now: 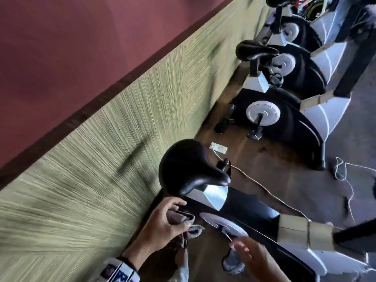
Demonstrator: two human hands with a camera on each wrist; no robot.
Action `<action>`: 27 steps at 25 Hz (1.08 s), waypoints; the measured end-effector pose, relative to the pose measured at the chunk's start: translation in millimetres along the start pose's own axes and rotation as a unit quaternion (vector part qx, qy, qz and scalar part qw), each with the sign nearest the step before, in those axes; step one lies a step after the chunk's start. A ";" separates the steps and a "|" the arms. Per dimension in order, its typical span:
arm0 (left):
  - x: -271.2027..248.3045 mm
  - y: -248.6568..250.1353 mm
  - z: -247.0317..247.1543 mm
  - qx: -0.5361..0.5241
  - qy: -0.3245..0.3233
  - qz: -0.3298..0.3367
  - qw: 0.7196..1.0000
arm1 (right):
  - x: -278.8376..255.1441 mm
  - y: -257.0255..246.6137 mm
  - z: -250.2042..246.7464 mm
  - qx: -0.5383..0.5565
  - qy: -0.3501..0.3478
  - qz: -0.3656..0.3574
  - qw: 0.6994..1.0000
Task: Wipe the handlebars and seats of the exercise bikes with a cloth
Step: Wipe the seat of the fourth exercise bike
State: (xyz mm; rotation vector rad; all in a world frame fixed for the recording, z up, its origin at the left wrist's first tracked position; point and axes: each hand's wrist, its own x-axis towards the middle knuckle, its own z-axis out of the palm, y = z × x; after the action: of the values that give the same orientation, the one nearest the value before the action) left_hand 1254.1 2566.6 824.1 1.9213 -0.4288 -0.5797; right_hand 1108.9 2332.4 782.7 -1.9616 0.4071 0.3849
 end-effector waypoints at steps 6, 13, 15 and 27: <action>94.1 24.4 -19.4 0.088 -0.079 0.159 0.980 | 111.7 -109.9 0.4 0.310 0.019 0.001 0.951; 172.9 0.1 -44.4 -0.055 -0.071 -0.062 0.994 | 184.3 -116.6 -16.4 0.335 0.130 -0.019 0.933; 195.9 -13.5 -44.7 -0.042 -0.065 -0.089 0.993 | 211.5 -113.6 -21.0 0.307 0.149 -0.018 0.940; 318.2 -114.6 -35.0 0.169 0.132 0.044 0.976 | 358.3 -61.5 45.3 -0.321 0.206 -0.008 0.924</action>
State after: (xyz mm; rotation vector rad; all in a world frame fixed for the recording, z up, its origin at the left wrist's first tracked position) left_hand 1539.0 2467.5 667.0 2.2543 -0.4600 -0.1933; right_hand 1451.6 2358.4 655.8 -2.7029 0.5826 0.0858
